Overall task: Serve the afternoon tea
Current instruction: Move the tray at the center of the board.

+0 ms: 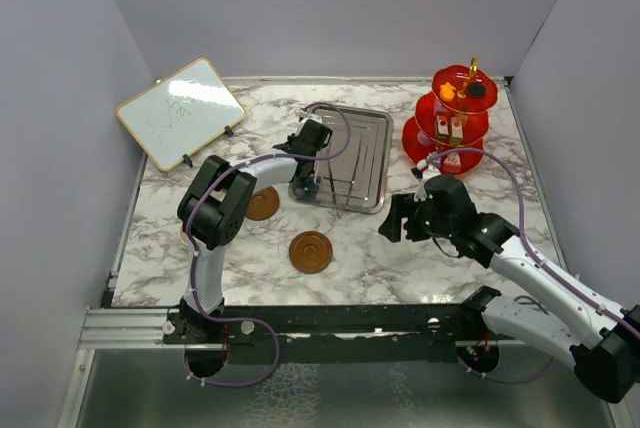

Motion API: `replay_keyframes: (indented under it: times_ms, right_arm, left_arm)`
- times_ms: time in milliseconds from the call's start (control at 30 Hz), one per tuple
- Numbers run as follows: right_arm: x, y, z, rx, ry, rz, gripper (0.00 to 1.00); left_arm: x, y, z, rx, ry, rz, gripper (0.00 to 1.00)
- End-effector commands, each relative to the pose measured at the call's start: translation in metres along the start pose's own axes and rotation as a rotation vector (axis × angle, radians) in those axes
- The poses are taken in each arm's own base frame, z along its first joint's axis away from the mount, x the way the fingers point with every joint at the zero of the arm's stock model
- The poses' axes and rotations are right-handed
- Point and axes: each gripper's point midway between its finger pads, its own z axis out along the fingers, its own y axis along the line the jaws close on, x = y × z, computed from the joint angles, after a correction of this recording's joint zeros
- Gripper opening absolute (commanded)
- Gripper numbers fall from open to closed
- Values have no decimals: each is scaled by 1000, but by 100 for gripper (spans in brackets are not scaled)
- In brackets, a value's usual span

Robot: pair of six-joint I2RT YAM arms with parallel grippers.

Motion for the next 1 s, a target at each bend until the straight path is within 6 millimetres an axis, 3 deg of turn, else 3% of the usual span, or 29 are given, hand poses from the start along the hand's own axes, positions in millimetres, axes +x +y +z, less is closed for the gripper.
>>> replay_keyframes:
  times_ms: [0,100,300,500,567,667,733,833,967]
  right_arm:
    - [4,27,-3,-138,57,-26,71]
    - [12,33,1,-177,102,-25,70]
    - [20,35,12,-199,139,-32,66]
    - [18,40,20,-184,124,-42,64]
    - [23,47,28,-201,134,-43,64]
    - [35,65,44,-238,173,-47,64]
    - [41,77,55,-218,189,-70,64]
    - [50,88,69,-140,207,-80,63]
    - [56,96,81,-40,195,-154,64]
  left_arm:
    - [-5,18,16,-35,33,11,20]
    - [-18,22,13,-38,16,-6,26]
    - [-44,25,-14,-4,-38,-46,42]
    - [-57,37,-47,6,-67,-81,48]
    - [-78,41,-73,35,-125,-111,48]
    - [-87,52,-114,79,-177,-134,50]
    - [-95,62,-144,108,-233,-152,59]
    - [-90,78,-179,129,-272,-143,71]
    - [-64,95,-206,138,-250,-72,80]
